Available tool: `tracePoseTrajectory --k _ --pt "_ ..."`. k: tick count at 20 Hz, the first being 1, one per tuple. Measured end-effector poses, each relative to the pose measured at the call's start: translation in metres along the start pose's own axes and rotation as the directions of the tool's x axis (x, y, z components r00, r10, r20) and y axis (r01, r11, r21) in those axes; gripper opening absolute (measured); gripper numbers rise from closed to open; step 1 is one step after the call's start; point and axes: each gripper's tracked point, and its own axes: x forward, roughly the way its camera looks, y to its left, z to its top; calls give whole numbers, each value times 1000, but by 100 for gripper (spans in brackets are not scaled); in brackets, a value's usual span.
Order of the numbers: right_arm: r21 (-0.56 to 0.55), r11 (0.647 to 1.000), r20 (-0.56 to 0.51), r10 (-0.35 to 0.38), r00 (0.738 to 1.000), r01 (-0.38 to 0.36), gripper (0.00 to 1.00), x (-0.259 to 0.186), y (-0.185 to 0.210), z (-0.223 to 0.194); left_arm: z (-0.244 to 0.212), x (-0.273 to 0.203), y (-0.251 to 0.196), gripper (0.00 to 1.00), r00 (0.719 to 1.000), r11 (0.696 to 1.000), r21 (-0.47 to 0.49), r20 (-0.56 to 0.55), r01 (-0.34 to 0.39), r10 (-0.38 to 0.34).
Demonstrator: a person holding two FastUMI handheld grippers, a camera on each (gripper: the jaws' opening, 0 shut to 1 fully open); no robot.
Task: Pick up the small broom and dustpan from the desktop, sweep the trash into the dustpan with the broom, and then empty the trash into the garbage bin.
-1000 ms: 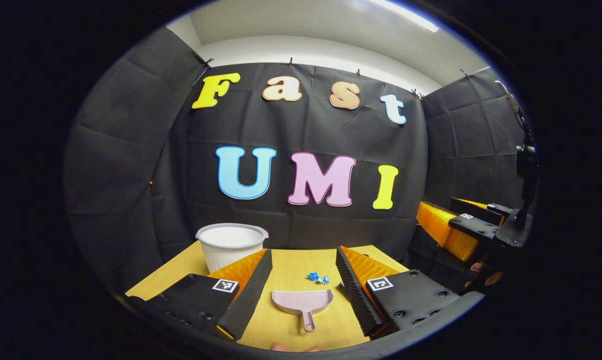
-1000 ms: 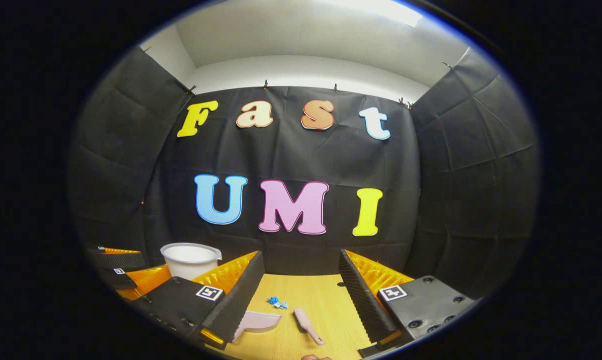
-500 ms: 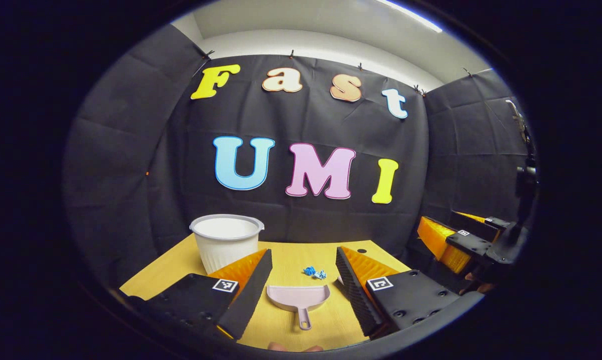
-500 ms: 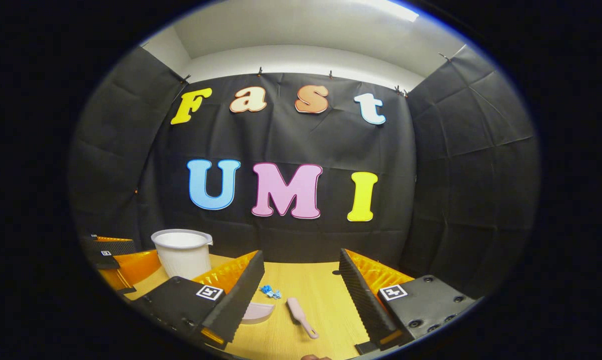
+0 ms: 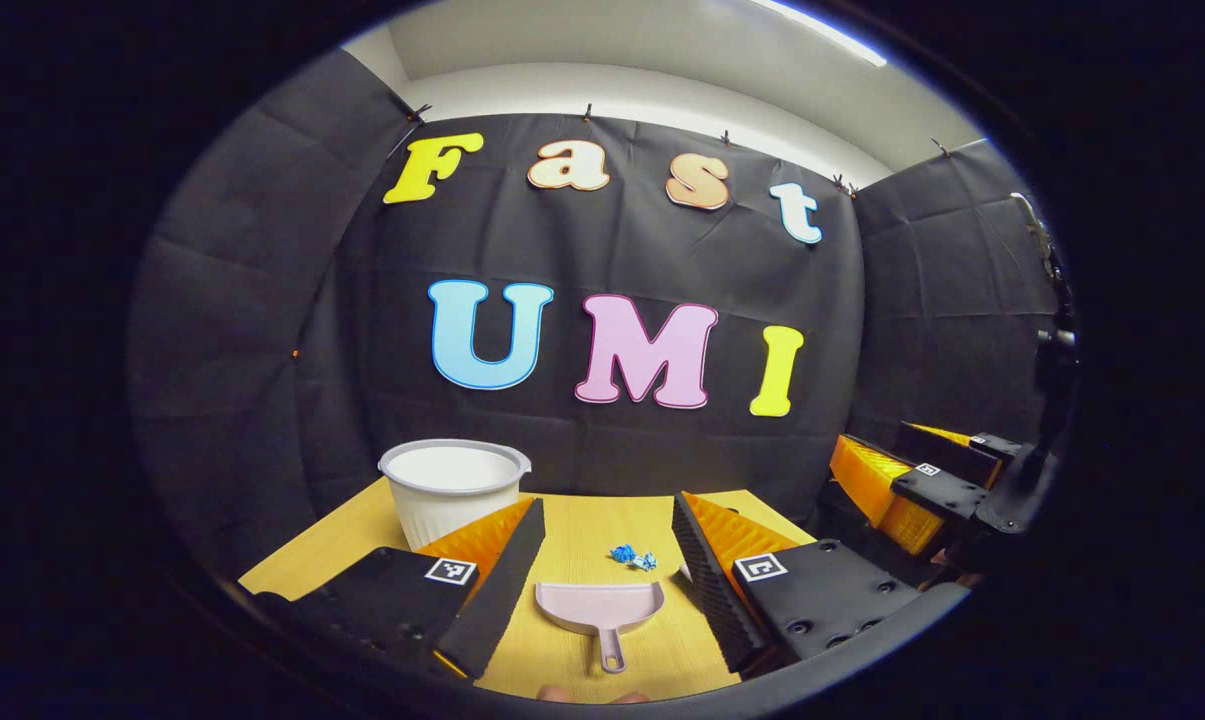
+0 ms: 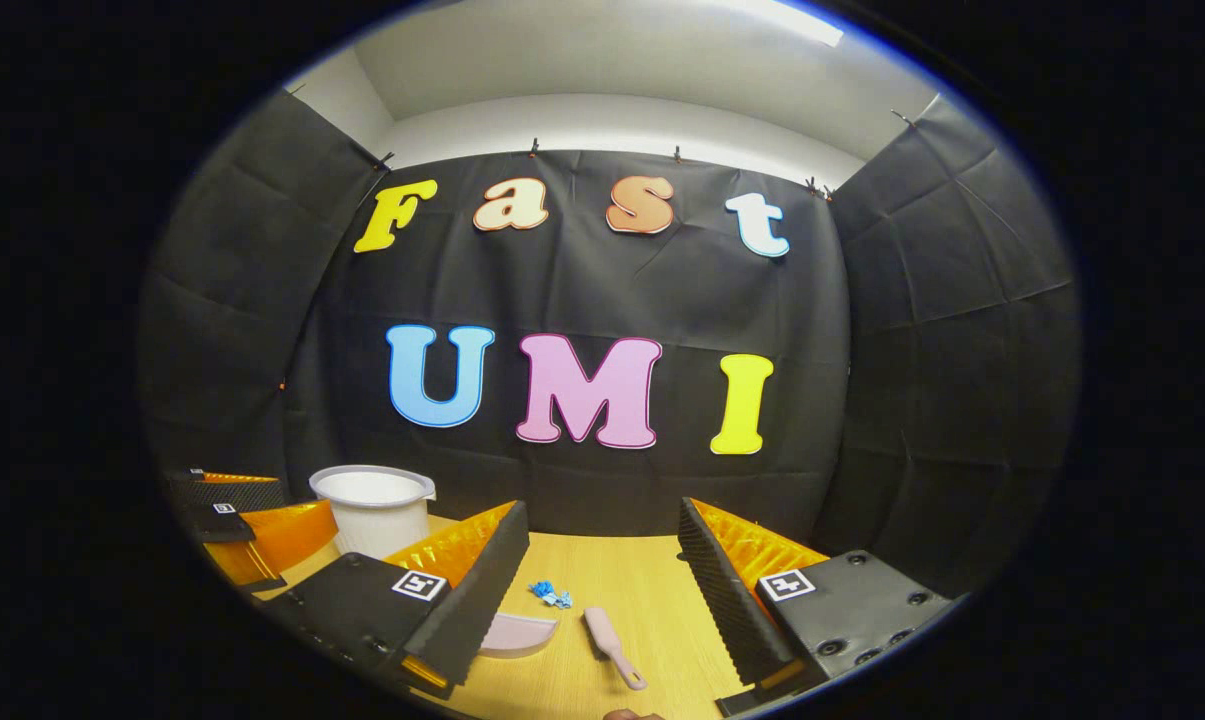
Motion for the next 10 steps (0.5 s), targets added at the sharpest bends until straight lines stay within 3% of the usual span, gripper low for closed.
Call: tracePoseTrajectory --k 10 --pt "2 1000 18 -9 1000 9 96 16 -10 9 -3 18 -10 76 1000 999 -24 -11 22 -22"
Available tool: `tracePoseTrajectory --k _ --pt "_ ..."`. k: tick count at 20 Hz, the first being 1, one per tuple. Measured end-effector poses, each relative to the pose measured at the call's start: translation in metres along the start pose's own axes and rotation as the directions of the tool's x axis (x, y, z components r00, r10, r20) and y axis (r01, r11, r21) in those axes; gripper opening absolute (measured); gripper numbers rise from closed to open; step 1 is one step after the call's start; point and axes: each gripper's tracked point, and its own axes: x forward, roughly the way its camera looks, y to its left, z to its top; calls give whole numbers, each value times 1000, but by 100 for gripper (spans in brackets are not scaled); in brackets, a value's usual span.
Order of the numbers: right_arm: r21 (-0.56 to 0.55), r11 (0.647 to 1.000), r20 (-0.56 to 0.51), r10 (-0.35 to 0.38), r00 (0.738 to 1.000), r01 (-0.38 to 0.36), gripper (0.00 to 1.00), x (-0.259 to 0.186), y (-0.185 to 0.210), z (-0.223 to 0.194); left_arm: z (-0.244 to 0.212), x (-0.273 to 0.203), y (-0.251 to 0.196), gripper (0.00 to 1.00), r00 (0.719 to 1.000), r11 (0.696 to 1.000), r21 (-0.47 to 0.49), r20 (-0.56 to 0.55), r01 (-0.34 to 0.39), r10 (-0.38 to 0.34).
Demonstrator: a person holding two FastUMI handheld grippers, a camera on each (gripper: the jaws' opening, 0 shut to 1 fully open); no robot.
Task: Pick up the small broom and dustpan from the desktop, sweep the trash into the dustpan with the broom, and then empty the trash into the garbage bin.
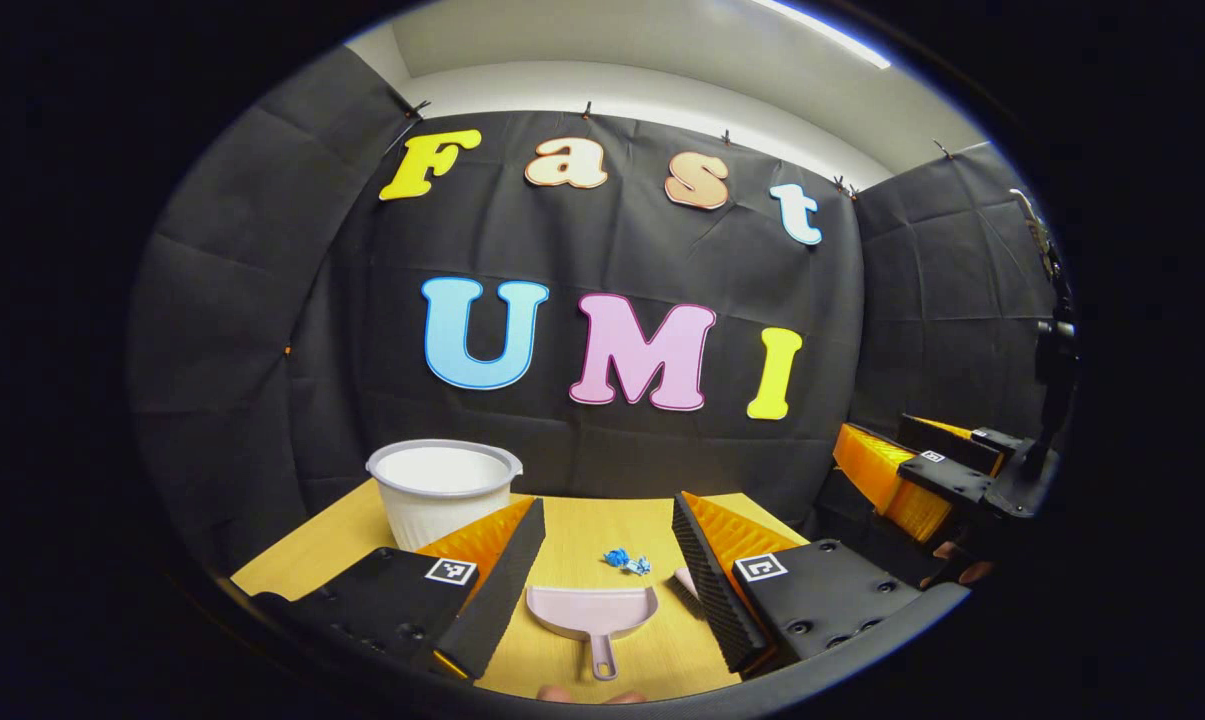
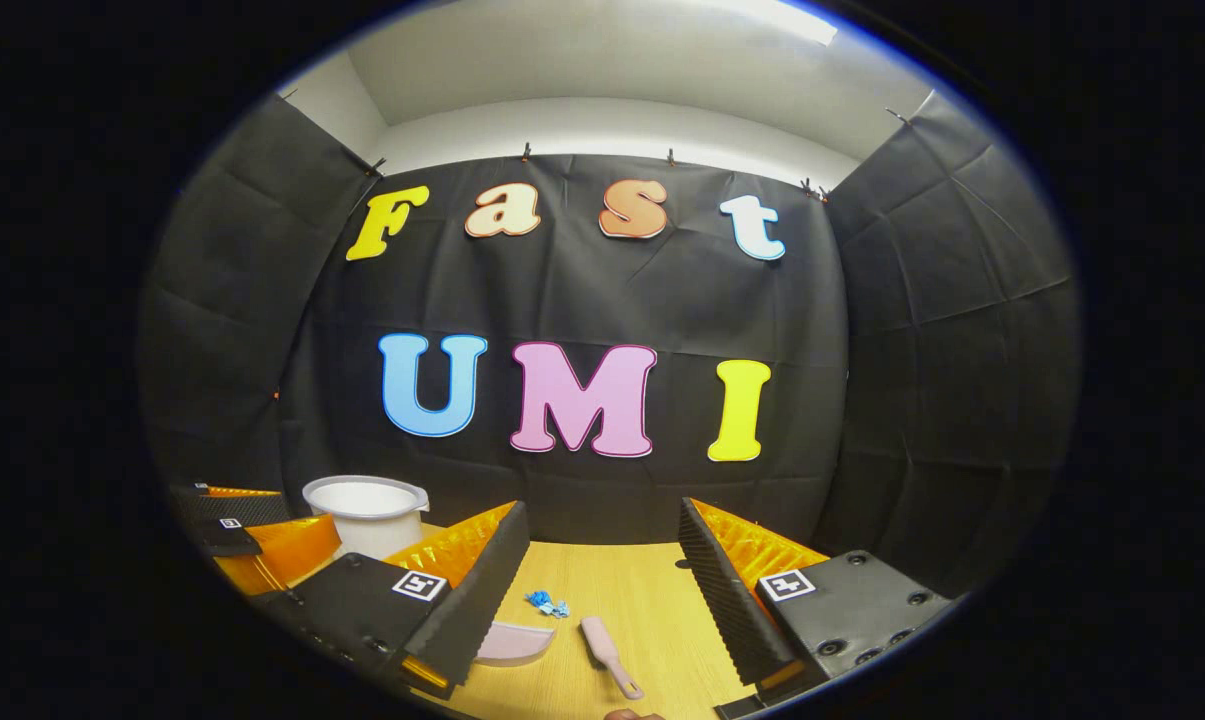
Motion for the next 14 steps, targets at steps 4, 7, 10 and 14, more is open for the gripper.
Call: tracePoseTrajectory --k 4,7,10,14 --pt "-17 1000 23 16 1000 -15 97 10 2 12 7 16 -5 76 1000 1000 -6 -10 4 -4" --pt "-18 999 39 27 999 -26 97 26 4 22 17 34 -7 76 1000 1000 14 -5 8 -8" --pt "-22 999 42 36 998 -35 97 47 5 30 -1 60 -6 74 995 1000 4 -99 9 -8" --pt "-69 996 40 52 998 -50 97 75 4 29 -72 85 -11 77 932 995 -98 -358 16 -51"
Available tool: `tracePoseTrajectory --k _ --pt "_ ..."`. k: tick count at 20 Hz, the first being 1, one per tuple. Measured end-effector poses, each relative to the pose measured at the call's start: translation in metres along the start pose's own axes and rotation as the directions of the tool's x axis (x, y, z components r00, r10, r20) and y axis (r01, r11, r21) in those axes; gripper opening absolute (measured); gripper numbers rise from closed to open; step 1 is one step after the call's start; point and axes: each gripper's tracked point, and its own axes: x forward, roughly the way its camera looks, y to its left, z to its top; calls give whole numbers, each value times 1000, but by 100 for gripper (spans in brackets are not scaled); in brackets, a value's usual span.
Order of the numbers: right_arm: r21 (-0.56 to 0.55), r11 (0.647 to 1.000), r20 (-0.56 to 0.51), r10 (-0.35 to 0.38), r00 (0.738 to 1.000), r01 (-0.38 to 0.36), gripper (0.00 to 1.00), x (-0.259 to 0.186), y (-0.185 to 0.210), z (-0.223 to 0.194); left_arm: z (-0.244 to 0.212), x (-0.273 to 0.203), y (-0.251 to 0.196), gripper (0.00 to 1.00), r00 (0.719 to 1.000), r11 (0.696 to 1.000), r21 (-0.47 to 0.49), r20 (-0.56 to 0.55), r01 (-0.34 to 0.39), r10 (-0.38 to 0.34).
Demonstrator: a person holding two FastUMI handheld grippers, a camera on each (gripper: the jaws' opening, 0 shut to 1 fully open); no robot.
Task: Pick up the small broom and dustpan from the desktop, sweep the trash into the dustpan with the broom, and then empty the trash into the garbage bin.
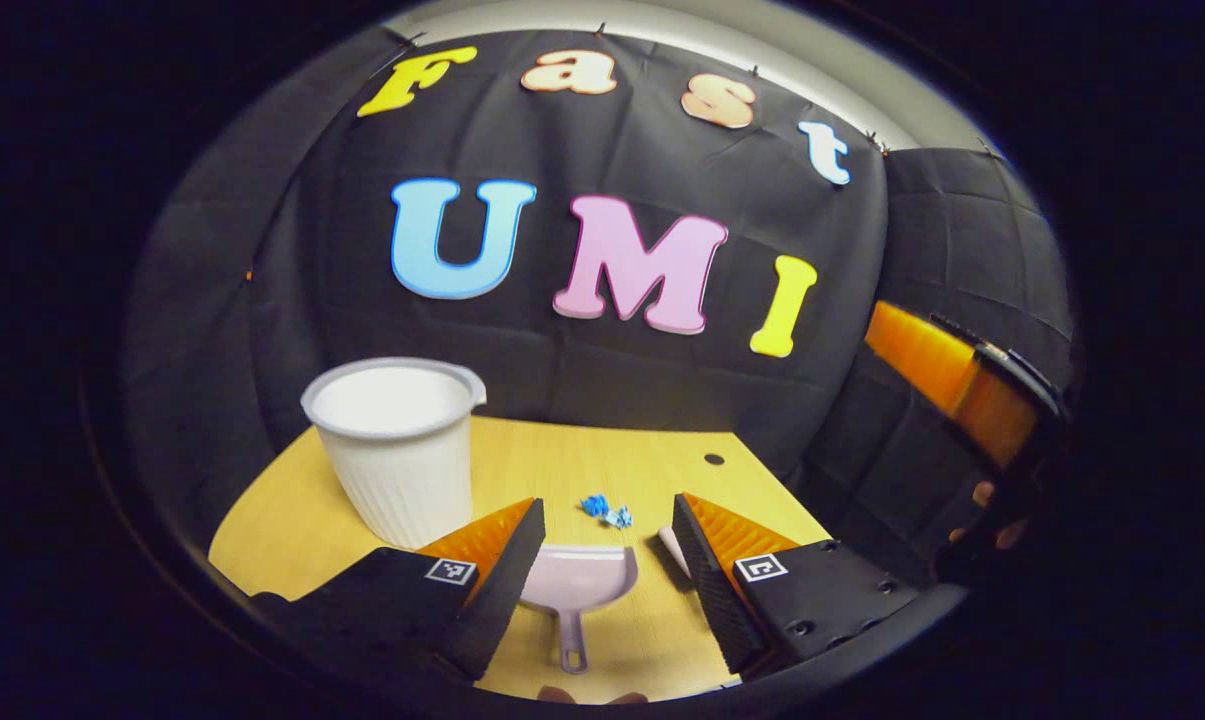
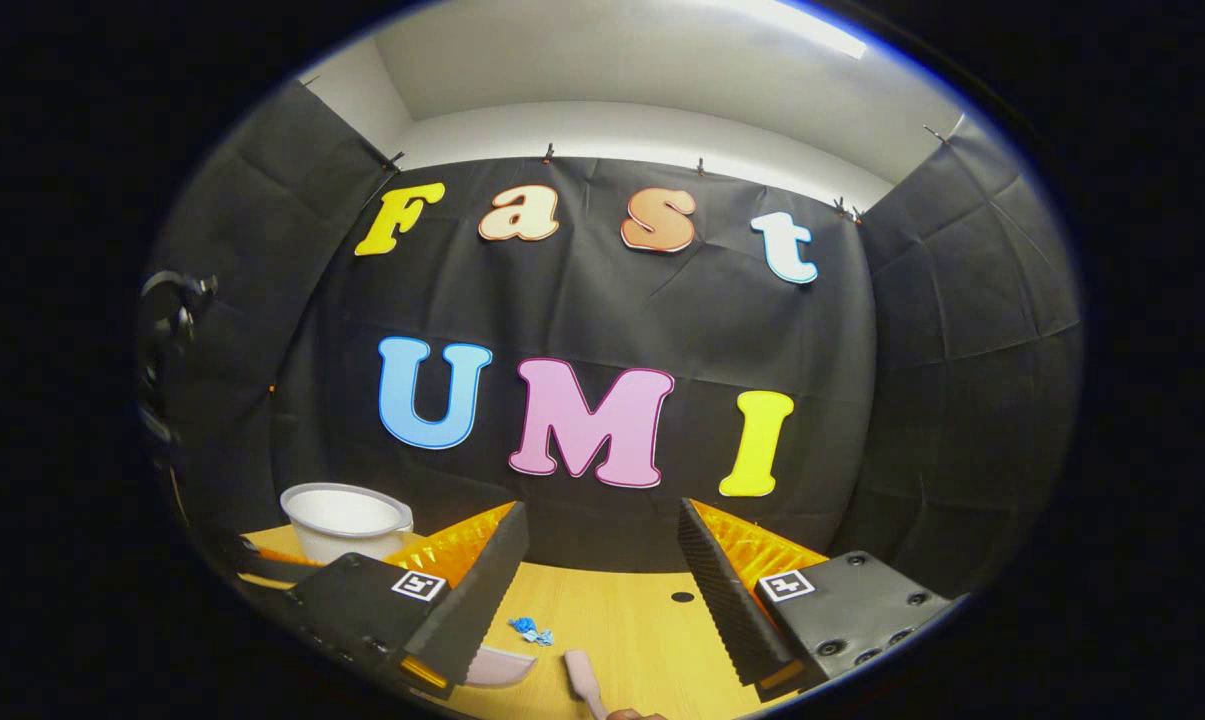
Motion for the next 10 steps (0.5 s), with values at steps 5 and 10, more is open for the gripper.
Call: tracePoseTrajectory --k 5,10 --pt "-32 999 7 26 1000 -25 97 30 -10 -15 -100 45 15 79 913 994 -83 -407 -75 35" --pt "-22 997 -68 66 996 -67 97 45 -24 -69 -166 84 29 78 788 989 -73 -613 -130 58"
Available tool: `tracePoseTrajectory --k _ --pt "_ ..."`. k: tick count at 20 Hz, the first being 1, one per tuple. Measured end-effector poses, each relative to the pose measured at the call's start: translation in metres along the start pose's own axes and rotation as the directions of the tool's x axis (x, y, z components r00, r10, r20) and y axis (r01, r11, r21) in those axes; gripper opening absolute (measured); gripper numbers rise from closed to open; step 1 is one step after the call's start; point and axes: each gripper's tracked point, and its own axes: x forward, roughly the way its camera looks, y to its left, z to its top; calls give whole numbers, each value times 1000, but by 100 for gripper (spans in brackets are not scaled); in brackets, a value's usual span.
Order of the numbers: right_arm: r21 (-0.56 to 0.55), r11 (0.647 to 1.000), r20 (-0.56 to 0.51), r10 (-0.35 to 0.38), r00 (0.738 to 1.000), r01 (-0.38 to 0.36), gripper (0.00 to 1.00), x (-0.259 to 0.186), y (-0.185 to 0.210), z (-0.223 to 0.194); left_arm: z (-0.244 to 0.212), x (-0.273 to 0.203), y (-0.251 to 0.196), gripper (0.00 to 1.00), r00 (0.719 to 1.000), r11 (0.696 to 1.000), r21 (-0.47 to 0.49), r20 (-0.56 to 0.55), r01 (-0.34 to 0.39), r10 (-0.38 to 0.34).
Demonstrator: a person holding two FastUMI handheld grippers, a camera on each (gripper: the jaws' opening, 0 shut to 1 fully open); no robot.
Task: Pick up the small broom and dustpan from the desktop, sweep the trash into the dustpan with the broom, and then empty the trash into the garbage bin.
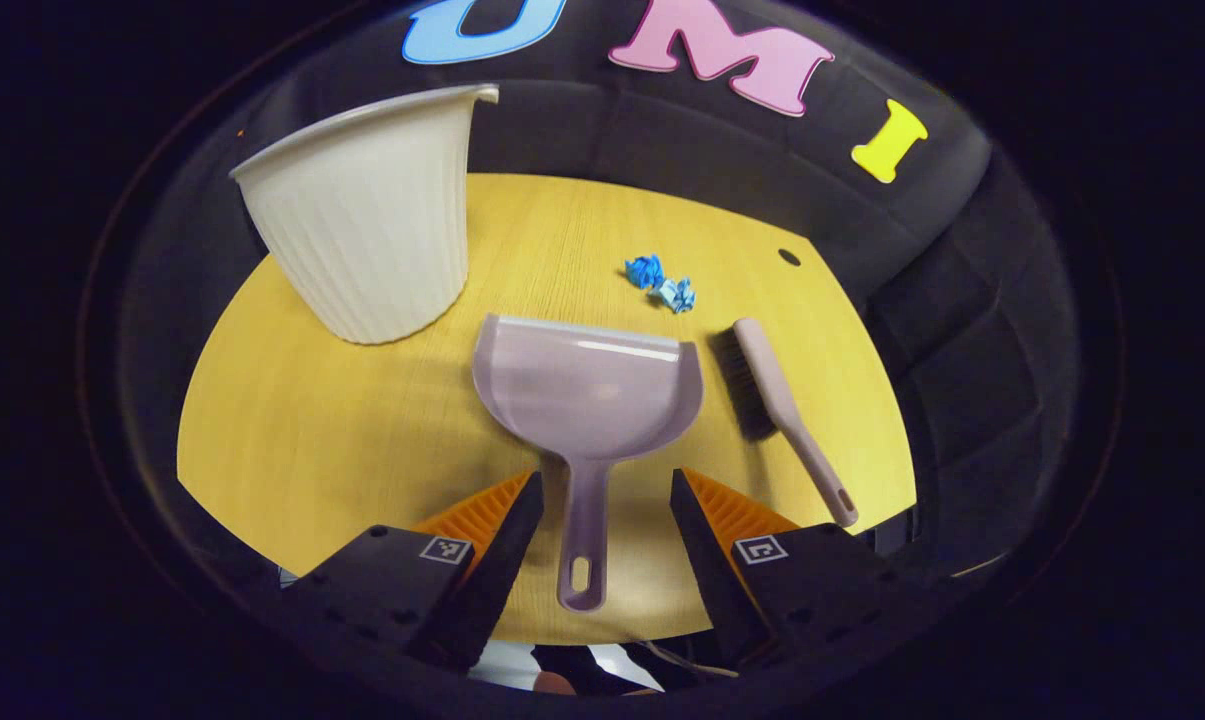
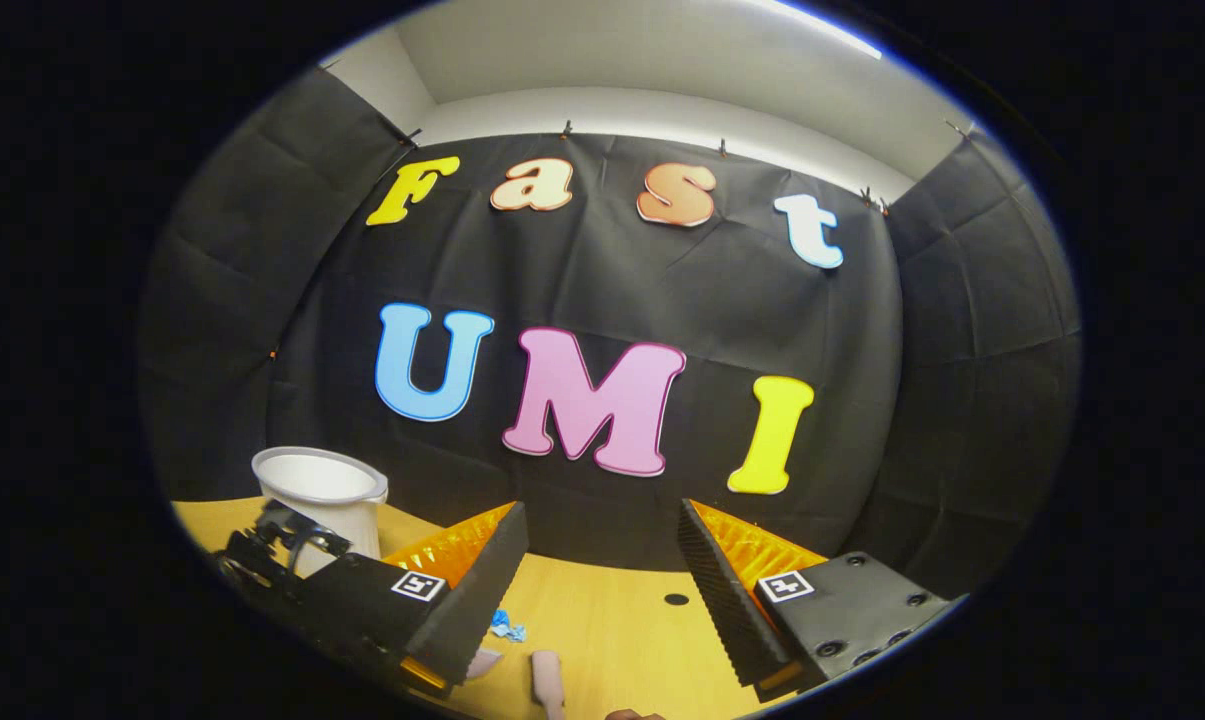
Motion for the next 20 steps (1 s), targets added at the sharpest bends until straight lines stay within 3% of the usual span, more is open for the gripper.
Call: tracePoseTrajectory --k 5,11,12,15,16,20 --pt "80 996 -176 48 983 -35 97 2 -13 -73 -4 48 9 78 976 993 55 -186 -102 111" --pt "135 990 -297 87 951 -48 97 -9 -22 -117 -3 72 15 78 921 982 51 -341 -185 191" --pt "138 990 -324 86 942 -42 98 -10 -24 -123 -5 73 15 65 917 983 43 -355 -181 184" --pt "135 990 -403 78 912 -25 98 -15 -25 -142 4 74 16 50 918 985 58 -357 -160 170" --pt "131 991 -433 85 897 -30 97 -18 -21 -149 4 76 16 37 918 986 79 -361 -146 165" --pt "152 987 -558 130 820 -53 97 -31 14 -176 3 74 21 30 933 991 110 -344 -71 105"
